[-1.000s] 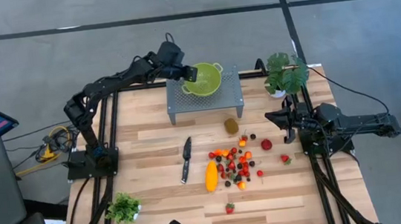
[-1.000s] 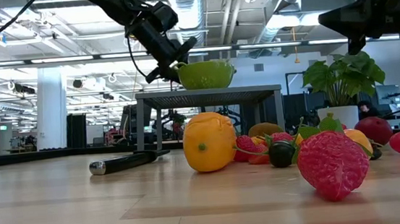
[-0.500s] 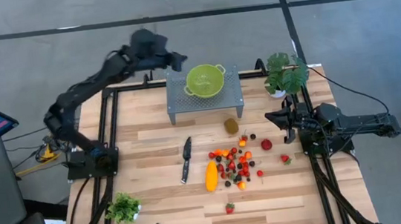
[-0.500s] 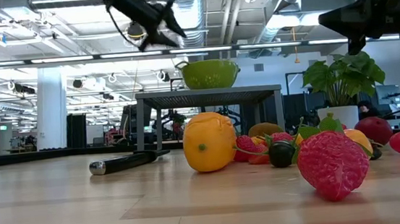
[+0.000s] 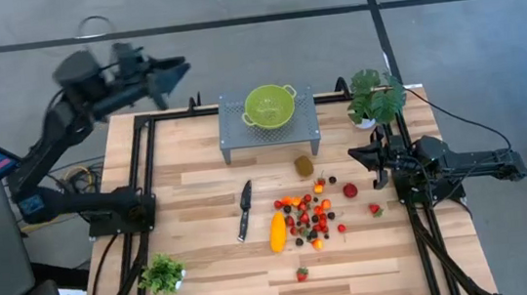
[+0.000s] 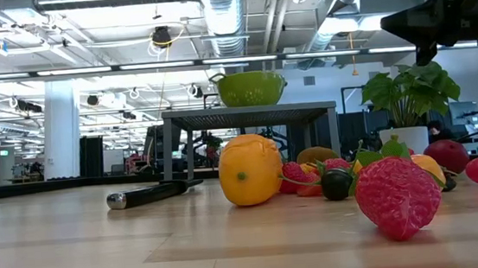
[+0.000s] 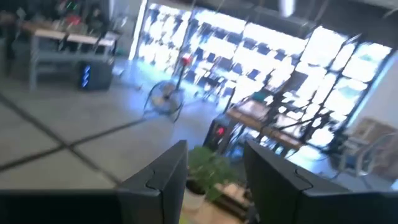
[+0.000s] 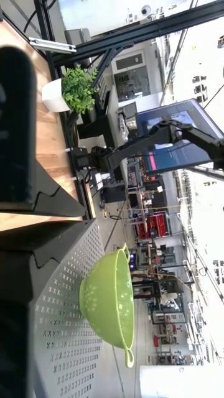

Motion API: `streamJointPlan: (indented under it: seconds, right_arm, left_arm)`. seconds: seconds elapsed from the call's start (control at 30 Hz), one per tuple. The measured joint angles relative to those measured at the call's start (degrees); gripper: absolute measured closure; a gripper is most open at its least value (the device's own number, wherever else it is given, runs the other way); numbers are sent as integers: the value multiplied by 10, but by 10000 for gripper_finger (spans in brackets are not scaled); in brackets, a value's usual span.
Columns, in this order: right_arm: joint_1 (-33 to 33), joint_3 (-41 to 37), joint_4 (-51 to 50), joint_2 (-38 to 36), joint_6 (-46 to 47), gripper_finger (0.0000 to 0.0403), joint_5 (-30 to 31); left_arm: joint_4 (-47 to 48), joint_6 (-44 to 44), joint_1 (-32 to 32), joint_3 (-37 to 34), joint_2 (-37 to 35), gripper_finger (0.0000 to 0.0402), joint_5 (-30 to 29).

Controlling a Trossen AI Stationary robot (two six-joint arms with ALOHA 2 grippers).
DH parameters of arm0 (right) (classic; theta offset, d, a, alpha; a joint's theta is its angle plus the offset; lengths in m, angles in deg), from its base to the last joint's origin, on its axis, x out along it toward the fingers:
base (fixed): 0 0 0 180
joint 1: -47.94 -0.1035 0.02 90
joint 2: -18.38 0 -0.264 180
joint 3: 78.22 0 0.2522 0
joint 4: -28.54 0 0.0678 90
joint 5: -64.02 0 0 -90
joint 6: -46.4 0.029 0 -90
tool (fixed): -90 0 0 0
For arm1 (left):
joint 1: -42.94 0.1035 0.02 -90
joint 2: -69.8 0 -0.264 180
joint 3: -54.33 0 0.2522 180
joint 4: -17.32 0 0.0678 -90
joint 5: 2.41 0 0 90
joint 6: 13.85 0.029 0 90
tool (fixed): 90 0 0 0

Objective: Pick & Place Fruit
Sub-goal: Put the pomegranate into the green strainer bowl on the shelf

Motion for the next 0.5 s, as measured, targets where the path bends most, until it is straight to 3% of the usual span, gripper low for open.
streamJointPlan:
  seconds: [0.1,0.27,0.5]
  right_arm:
    - [0,0,1,0,0,386,0]
    - [0,0,2,0,0,386,0]
    - [0,0,2,0,17,386,0]
  left_arm:
    - [5,-2,-28,0,-30,256,16]
    - [27,1,-101,0,-44,262,97]
    - [27,16,-225,-71,-42,275,100]
